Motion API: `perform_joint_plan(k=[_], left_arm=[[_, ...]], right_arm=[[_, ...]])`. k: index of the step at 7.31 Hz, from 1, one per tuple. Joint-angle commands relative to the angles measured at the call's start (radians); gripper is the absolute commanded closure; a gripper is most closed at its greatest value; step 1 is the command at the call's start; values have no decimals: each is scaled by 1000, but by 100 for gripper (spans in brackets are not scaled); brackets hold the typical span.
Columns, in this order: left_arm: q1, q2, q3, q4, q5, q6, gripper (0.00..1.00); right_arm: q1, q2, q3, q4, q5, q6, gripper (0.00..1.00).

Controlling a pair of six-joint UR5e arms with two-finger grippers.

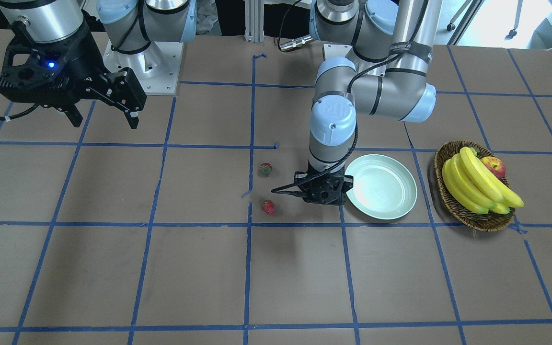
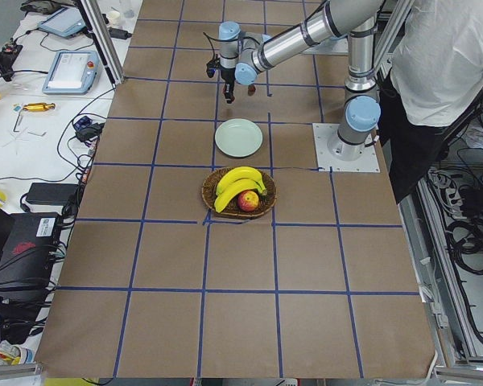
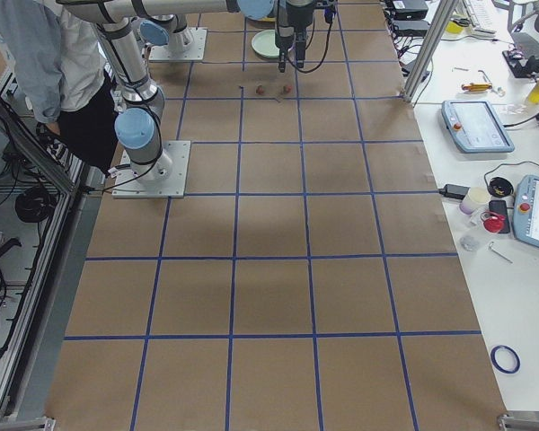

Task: Collect all strawberries into plate
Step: 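Carry the strawberry onto the green plate and open the left gripper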

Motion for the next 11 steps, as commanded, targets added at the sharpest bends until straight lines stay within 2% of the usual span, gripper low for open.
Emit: perform_joint_plan(k=[1,2,3,4,5,6,7,9,11], left_arm=[[148,71,-18,-99,51,156,100],[192,75,-64,-107,68,184,100],[196,77,-94,-99,77,164,71],[188,80,-99,-93,65,140,32],[173,89,-90,-89,26,68,17],[140,100,-70,-69,-10,25,9],[83,89,-20,-52,-16,-77,8],[-14,19,80,-32,-155,-284,10],[-98,-94,88,181,-159,-446,10]], right_arm=[[1,0,0,2,2,0,0],[1,0,0,2,2,0,0],[1,0,0,2,3,0,0],[1,0,0,0,3,0,0],[1,0,0,2,2,0,0],[1,0,0,2,2,1,0],[1,0,0,2,-1,2,0],[0,0,0,2,-1,2,0],[1,0,0,3,0,2,0]])
